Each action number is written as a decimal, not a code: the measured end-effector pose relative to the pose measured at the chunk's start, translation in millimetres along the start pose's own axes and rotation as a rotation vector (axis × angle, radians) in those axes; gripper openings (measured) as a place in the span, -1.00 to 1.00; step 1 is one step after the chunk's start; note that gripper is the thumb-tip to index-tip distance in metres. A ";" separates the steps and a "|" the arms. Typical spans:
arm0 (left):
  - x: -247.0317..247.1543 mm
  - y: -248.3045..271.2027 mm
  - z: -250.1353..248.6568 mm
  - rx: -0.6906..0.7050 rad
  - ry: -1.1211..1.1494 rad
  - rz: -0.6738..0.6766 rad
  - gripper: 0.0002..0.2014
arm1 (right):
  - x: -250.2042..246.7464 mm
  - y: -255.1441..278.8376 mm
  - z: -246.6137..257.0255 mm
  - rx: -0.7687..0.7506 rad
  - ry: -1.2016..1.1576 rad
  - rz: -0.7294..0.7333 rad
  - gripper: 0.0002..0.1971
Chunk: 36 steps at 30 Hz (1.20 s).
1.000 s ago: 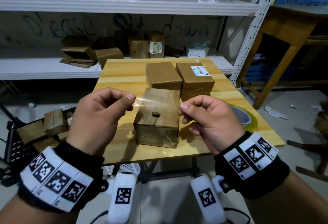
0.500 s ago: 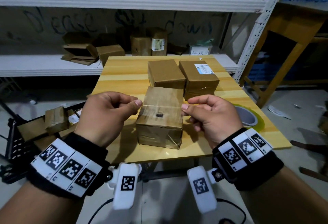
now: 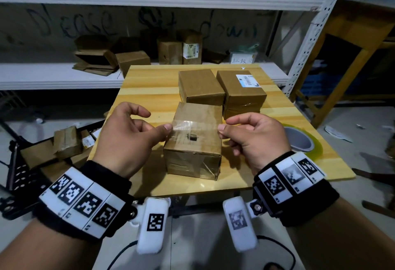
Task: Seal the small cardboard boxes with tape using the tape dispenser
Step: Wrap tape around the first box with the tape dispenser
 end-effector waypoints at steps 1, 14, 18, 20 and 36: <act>0.2 -0.4 0.1 -0.001 -0.005 -0.004 -0.57 | 0.2 -0.2 0.3 -0.012 0.021 -0.006 -0.79; 5.3 -2.8 -2.0 0.093 -0.141 -0.018 -0.59 | 5.3 6.4 8.8 -0.205 0.289 -0.028 -0.71; 6.8 -5.2 -0.1 0.108 -0.147 -0.006 -0.59 | 5.7 7.2 6.9 -0.253 0.318 -0.028 -0.67; 7.7 -6.9 1.7 0.086 -0.114 0.020 -0.60 | 5.2 7.4 7.2 -0.272 0.333 -0.033 -0.65; 17.0 -24.9 20.0 0.014 0.095 0.216 -0.69 | 6.4 9.1 11.1 -0.307 0.445 -0.076 -0.65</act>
Point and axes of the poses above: each hand's wrist, its own y-axis away from the middle knuckle, its own x-axis out of the palm, z = x × y, the point moved 2 cm from there along -y, towards the middle knuckle, and after that the axes turned 9 degrees about -y, right-handed, at the moved point
